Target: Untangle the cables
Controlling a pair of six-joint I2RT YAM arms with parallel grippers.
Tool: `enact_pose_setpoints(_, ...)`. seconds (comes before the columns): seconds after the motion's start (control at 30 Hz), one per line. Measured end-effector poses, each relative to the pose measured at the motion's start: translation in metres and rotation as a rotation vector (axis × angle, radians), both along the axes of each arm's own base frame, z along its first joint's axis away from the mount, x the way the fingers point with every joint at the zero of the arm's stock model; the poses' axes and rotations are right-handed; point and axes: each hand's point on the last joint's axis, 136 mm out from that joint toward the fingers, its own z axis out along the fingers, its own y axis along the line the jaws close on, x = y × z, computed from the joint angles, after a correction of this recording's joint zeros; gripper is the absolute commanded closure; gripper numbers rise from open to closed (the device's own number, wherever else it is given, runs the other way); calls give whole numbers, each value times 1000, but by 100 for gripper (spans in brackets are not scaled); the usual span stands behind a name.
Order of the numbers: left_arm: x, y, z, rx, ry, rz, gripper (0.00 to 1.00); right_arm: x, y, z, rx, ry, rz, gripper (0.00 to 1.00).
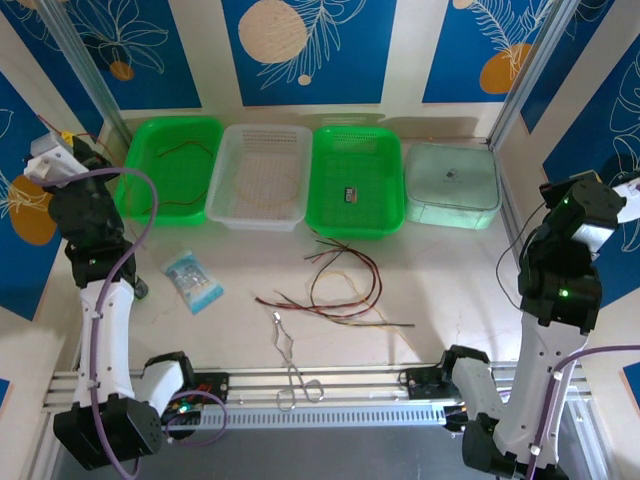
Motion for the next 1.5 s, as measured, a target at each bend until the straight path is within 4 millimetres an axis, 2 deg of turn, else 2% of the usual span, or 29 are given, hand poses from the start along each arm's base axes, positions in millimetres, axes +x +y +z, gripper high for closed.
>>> enact_pose_setpoints(0.13,2,-7,8,18,-12,-38,100,2,19,33,-20,-112,109,100)
enact_pose_setpoints(0.33,9,-14,5,12,-8,-99,100,16,60,104,-73,-334,354,100)
enact_pose_setpoints(0.47,13,-19,3,-5,-10,-135,100,42,94,139,-104,-432,535,100)
enact_pose_setpoints(0.6,14,-21,3,-19,-16,-159,100,71,137,167,-160,-512,697,100)
enact_pose_setpoints(0.87,15,-25,3,-41,-25,-193,100,139,210,205,-243,-604,870,100)
enact_pose_setpoints(1.0,16,-27,-1,-52,-19,-209,100,174,243,206,-257,-610,926,100)
enact_pose_setpoints(1.17,18,-27,-8,-57,-4,-213,100,223,272,187,-257,-563,972,100)
enact_pose_setpoints(1.27,19,-28,-10,-61,3,-217,100,250,281,166,-252,-505,983,100)
enact_pose_setpoints(1.37,20,-31,-13,-72,10,-236,100,268,283,143,-247,-436,971,100)
enact_pose_setpoints(1.43,21,-35,-14,-80,11,-263,100,278,280,122,-257,-376,941,100)
enact_pose_setpoints(1.5,22,-40,-18,-93,13,-290,100,290,276,85,-264,-285,911,100)
